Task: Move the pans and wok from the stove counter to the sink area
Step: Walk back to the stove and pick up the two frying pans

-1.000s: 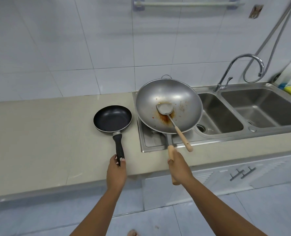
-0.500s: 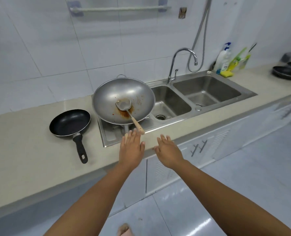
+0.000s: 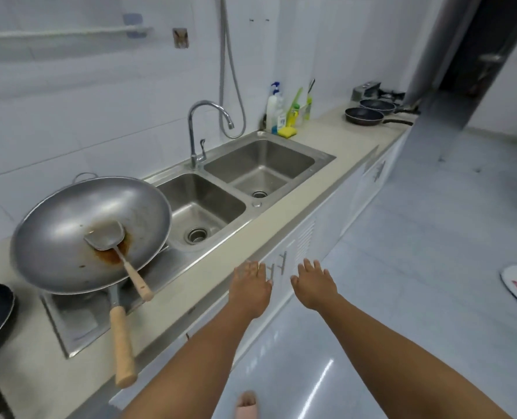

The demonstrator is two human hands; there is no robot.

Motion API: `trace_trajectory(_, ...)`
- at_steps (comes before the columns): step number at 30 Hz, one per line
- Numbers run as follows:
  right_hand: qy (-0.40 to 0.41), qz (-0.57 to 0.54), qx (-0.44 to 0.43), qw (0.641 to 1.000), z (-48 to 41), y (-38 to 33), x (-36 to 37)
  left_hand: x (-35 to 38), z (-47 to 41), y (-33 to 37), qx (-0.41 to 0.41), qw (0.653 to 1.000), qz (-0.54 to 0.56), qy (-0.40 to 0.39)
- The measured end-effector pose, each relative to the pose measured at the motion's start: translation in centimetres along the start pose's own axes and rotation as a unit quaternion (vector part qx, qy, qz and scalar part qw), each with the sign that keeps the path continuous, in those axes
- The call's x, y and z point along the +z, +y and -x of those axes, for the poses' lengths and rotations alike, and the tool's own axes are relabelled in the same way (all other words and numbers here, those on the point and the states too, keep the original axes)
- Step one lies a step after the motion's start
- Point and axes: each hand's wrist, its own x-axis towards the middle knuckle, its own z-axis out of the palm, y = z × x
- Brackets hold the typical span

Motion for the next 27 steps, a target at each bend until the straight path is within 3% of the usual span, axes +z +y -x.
trace_trajectory(9,0.006,-0.018,0.107,0.994,-9.7,4.7,-4.2,-3.3,-14.3,0.6,0.061,0.997,0.022,-0.033)
trace_trajectory(17,-0.004,-0.048,0.162,0.986,-14.3,7.7,-4.9,-3.8,-21.6,1.9,0.13,0.99,-0.015,-0.045)
trace_trajectory(27,0.003,-0.065,0.203,0.977,-22.0,16.6,-8.1,-4.3,-34.2,9.3,0.204,0.977,-0.031,-0.056)
